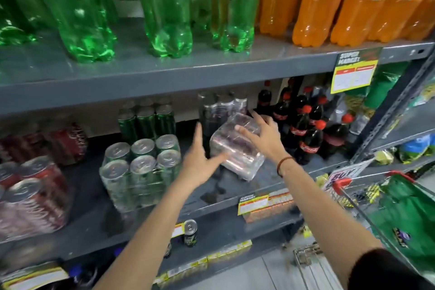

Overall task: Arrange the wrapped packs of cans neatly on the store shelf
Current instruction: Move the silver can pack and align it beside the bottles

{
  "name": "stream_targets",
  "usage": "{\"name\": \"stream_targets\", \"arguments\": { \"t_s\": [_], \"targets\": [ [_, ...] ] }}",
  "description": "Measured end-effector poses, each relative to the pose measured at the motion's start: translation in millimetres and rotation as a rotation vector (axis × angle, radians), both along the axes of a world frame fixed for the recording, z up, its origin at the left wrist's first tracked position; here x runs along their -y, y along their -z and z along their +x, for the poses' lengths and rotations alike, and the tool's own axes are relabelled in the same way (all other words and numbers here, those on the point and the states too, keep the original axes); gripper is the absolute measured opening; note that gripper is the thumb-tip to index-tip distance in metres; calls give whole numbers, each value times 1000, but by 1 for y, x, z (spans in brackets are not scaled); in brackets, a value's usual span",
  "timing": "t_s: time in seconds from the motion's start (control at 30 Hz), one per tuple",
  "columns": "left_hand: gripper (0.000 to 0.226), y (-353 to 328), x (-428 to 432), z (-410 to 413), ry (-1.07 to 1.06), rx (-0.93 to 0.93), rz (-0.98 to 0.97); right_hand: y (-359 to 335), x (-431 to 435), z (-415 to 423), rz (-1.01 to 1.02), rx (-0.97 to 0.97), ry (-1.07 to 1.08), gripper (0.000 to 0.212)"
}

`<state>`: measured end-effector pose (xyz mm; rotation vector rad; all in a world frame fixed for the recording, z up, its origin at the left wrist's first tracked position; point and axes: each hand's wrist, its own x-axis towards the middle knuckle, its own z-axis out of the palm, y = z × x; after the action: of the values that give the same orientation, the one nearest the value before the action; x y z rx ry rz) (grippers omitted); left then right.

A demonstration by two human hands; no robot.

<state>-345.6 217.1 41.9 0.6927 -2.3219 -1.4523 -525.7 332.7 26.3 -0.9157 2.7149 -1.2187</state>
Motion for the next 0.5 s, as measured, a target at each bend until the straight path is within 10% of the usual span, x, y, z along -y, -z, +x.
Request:
{"name": "stream_targets", "arguments": {
  "t_s": [0.2, 0.5],
  "targets": [
    [123, 41, -33, -87, -164, 171, 354, 1, -6, -81, 444, 155, -283, 87],
    [143, 56, -42, -128, -376, 82, 370, -5, 4, -99, 568, 195, -474, 101]
  ]
}}
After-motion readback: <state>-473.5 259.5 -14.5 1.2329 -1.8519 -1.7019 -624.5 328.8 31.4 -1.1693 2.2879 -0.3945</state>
